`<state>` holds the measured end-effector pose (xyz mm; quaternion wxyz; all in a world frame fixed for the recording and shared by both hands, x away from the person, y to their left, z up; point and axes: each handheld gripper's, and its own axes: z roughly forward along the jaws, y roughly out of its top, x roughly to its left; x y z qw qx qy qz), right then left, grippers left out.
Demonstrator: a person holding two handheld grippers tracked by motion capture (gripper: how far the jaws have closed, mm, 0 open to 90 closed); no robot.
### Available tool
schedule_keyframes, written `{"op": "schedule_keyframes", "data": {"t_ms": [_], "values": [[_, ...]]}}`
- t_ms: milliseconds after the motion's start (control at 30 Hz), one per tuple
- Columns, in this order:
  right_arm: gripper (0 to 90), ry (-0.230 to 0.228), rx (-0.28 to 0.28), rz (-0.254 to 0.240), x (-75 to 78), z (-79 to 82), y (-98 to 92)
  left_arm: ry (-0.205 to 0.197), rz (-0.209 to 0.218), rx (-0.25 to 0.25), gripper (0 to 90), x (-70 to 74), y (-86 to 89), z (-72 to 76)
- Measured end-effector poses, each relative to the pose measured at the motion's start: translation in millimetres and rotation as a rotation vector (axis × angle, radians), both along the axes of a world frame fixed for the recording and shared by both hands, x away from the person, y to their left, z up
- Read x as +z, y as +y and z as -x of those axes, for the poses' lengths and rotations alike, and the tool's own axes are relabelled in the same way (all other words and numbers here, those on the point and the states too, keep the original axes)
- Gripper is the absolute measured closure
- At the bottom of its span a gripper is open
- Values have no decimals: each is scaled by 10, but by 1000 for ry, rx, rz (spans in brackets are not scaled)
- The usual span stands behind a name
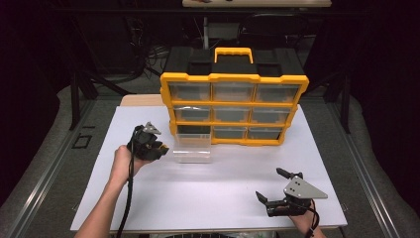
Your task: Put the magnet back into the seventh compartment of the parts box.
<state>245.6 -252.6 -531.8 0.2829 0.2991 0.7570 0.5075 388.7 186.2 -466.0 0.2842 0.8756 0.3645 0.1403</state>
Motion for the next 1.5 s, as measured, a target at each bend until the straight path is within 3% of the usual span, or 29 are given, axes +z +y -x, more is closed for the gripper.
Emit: {"op": "schedule_keyframes", "data": {"t_ms": [1067,1500], "values": [[5,2,0,2,-8,-1,10,-52,39,-13,633,323,8,-21],[5,0,-5,6,-4,3,6,-81,36,-34,633,442,-45,4]]}}
